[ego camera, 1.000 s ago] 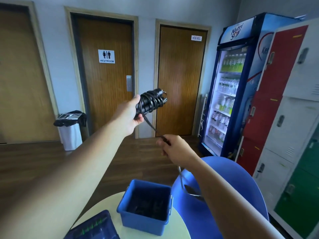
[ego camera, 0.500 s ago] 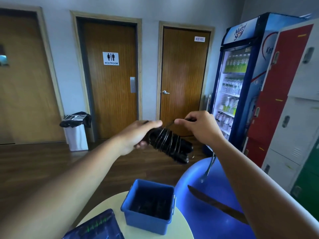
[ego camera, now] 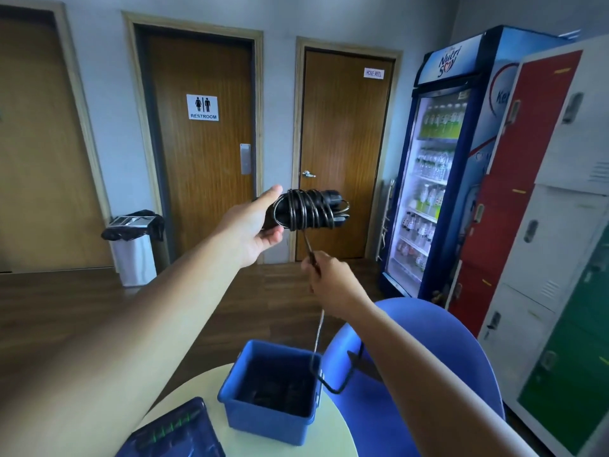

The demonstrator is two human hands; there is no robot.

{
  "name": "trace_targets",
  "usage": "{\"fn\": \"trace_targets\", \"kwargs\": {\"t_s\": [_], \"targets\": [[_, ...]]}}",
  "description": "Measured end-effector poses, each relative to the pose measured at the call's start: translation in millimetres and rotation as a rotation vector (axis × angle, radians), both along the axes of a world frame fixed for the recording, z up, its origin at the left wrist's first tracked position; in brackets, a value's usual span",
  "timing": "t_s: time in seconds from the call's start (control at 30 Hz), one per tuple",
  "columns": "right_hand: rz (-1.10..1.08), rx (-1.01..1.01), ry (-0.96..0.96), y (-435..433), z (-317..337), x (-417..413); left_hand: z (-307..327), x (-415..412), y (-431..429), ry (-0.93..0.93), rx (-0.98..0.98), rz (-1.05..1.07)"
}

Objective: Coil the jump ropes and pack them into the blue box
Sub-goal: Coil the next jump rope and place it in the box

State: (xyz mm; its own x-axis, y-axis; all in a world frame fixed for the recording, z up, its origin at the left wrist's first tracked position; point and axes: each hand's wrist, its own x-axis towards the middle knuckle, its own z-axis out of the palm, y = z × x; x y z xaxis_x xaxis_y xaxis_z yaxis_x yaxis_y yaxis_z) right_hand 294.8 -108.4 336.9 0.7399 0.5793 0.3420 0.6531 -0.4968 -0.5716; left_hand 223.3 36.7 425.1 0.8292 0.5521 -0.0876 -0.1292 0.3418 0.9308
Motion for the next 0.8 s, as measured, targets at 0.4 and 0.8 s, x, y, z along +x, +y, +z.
{"fn": "trace_targets", "kwargs": {"t_s": [0.4, 0.8], "targets": [[0.018, -0.597, -0.371, -2, 31, -27, -52, 19, 42, 0.193, 1.613, 0.145], [0.065, -0.421, -0.708, -6, 38, 15, -56, -3, 53, -0.085, 0.826, -0.645]]}}
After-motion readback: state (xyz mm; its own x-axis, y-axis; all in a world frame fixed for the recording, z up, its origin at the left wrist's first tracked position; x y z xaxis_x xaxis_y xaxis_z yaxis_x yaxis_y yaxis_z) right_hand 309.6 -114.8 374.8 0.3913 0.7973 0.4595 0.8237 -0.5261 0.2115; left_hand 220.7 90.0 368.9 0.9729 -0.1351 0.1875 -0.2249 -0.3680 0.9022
